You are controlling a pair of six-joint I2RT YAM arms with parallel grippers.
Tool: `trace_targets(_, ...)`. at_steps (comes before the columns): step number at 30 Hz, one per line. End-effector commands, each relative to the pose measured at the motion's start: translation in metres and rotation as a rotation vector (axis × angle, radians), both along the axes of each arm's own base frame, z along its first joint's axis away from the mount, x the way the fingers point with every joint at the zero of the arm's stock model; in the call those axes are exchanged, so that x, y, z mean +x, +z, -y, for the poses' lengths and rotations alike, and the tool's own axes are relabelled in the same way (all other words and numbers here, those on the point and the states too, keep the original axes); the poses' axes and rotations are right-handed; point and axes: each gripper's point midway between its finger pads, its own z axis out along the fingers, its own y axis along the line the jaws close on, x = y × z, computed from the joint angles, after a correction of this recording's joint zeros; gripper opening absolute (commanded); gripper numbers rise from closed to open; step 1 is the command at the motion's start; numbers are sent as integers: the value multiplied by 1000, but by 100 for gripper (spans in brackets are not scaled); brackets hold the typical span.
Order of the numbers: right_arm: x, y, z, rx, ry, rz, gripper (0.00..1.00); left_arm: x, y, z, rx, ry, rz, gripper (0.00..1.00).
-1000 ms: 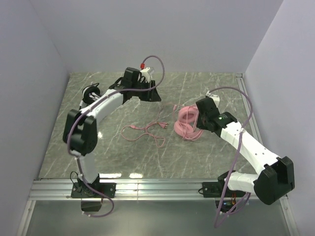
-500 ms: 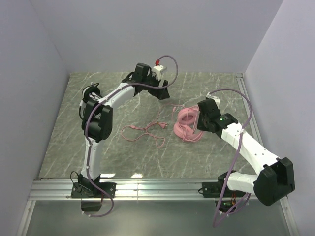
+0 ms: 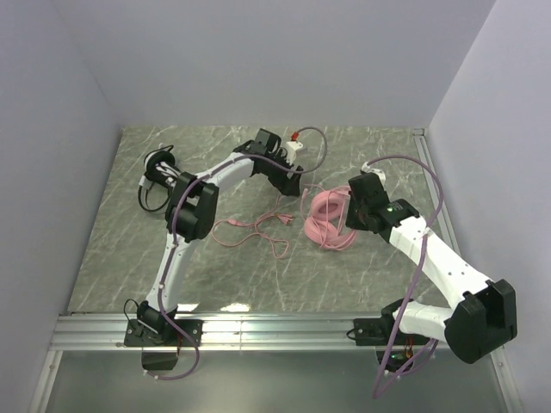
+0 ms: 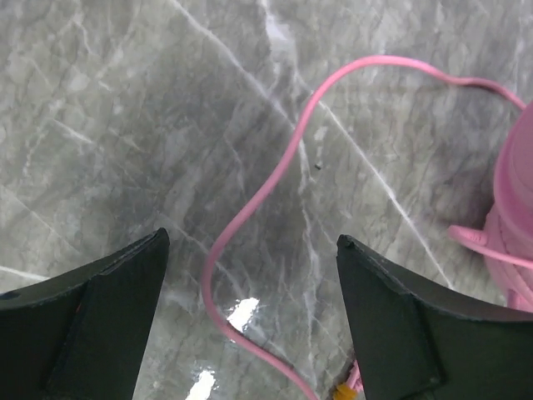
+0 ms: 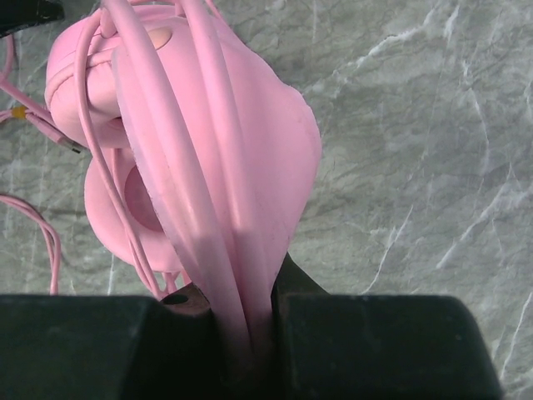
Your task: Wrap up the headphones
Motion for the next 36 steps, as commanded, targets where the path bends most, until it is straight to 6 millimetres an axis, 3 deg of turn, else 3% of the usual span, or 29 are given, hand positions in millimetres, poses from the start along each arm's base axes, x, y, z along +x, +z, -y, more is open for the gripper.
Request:
trace_targets(1, 17, 41, -6, 66, -3, 138, 0, -5, 14, 15, -16, -67, 24, 85)
trace_targets(2, 17, 41, -5, 66, -4, 137, 0, -4, 13, 18, -13, -62, 27, 82)
trace_targets(5, 15, 43, -3, 64, -7, 143, 0, -7, 5, 23, -30, -64, -20, 59)
trace_targets(6, 15, 42, -2, 62, -9, 142, 0, -8, 1, 23, -31, -58, -37, 39)
trace_targets(9, 15, 42, -2, 62, -8, 139, 0, -7, 3, 22, -22, -30, -38, 9)
trace_targets(11, 14, 39, -4, 63, 1, 128, 0, -8, 5, 20, -27, -16, -33, 2)
trace_targets(24, -4, 43, -50, 207, 245, 98, 0, 1, 108, 40, -227, 61, -29, 0)
trace_targets(28, -15, 36, -63, 230, 298, 66, 0, -4, 134, 42, -273, 60, -16, 0)
trace_targets(31, -22, 25, -69, 229, 316, 40, 0, -6, 168, 43, -320, 71, 14, 0)
trace_targets(36, -27, 10, -66, 218, 289, 14, 0, -2, 212, 37, -322, 113, 59, 0)
